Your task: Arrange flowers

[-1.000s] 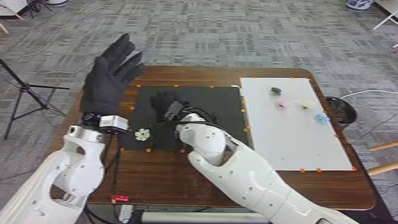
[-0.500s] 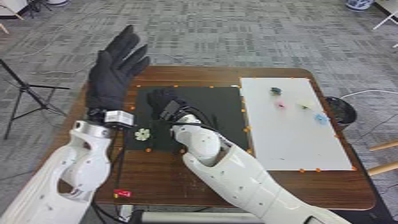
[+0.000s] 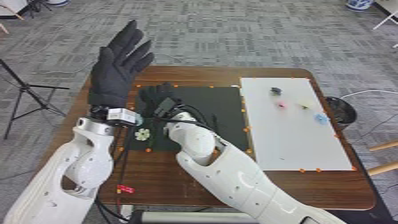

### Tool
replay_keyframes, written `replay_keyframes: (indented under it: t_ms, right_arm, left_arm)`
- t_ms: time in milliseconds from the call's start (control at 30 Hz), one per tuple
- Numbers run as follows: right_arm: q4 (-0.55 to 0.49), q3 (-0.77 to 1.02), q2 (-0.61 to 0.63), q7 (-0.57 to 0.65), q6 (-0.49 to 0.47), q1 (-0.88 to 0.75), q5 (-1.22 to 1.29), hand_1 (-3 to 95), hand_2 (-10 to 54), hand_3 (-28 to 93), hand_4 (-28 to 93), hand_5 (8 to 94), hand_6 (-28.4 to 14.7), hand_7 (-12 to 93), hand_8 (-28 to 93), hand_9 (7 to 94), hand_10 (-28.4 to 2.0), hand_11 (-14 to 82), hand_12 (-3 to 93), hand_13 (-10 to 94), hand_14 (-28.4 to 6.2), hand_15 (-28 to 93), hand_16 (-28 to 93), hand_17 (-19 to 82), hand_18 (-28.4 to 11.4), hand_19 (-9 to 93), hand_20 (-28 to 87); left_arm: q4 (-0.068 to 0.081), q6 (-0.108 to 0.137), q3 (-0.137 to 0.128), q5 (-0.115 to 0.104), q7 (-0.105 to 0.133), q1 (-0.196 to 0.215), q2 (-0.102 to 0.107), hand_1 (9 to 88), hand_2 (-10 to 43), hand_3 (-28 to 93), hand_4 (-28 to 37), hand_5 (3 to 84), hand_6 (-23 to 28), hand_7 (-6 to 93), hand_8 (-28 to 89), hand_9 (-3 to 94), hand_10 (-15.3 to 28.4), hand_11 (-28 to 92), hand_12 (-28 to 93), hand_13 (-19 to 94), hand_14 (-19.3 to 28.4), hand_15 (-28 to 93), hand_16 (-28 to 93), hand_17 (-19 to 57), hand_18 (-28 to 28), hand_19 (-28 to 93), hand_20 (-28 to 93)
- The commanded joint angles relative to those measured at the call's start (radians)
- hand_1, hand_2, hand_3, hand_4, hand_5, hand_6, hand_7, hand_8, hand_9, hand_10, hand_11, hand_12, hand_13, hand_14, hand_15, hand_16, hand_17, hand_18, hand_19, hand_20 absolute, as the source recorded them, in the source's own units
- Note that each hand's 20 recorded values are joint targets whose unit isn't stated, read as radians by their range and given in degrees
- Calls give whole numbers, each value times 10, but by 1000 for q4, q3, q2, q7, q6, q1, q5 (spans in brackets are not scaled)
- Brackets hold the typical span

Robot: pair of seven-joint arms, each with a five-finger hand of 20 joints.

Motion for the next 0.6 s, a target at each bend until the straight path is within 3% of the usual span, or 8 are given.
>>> replay_keyframes:
  t_ms: [33, 167, 267, 300, 400, 600]
  right_arm:
    - [-26, 7, 30, 35, -37, 7, -1, 344, -95, 844, -282, 542, -7, 363, -155, 571, -120, 372, 260, 531, -95, 740, 314, 252, -190, 798, 474]
    - [-62, 66, 43, -171, -166, -11, -5, 380, -83, 877, -261, 451, -8, 342, -155, 493, -120, 391, 267, 501, -98, 750, 323, 240, -192, 806, 485]
    - [-103, 67, 56, -230, -320, -7, -123, 481, -62, 889, -265, 347, 36, 290, -157, 425, -118, 432, 347, 446, -78, 734, 425, 206, -186, 790, 496]
    - [-103, 73, 55, -254, -326, -12, -136, 490, -51, 905, -272, 321, 58, 284, -160, 407, -118, 435, 419, 409, -79, 743, 458, 188, -186, 772, 503]
    - [-112, 55, 61, -267, -340, -8, -187, 479, -12, 931, -247, 305, 93, 260, -166, 289, -140, 592, 676, 317, -112, 798, 539, 138, -189, 739, 525]
    - [-111, 25, 52, -236, -325, 9, -243, 472, 46, 932, -204, 322, 113, 234, -158, 271, -138, 672, 793, 275, -138, 858, 594, 116, -190, 725, 542]
  left_arm:
    - [-6, 2, -6, 1, 6, 17, -1, 258, -19, 540, -282, 248, 0, 158, -87, 201, 95, 92, 172, 179, 127, 65, 80, -115, 189, 393, 69]
    - [-10, 10, -14, 0, 7, 30, -2, 256, -18, 541, -282, 247, 0, 158, -86, 202, 95, 92, 173, 179, 127, 65, 80, -116, 190, 393, 69]
    - [-12, 11, -19, 1, 11, 35, -3, 258, -18, 538, -282, 247, -1, 158, -87, 202, 95, 91, 173, 179, 127, 66, 81, -116, 190, 393, 69]
    - [-13, 10, -21, 1, 9, 37, -5, 258, -18, 539, -282, 247, -1, 158, -87, 202, 94, 91, 174, 179, 127, 66, 81, -116, 190, 393, 69]
    - [-9, 4, -17, 2, 9, 31, -7, 257, -19, 540, -282, 247, -1, 158, -87, 202, 95, 92, 174, 179, 127, 66, 81, -116, 190, 394, 69]
    - [-6, 8, -8, 1, 5, 23, -10, 261, -17, 534, -282, 247, 0, 158, -87, 201, 95, 92, 174, 179, 126, 66, 80, -117, 191, 394, 70]
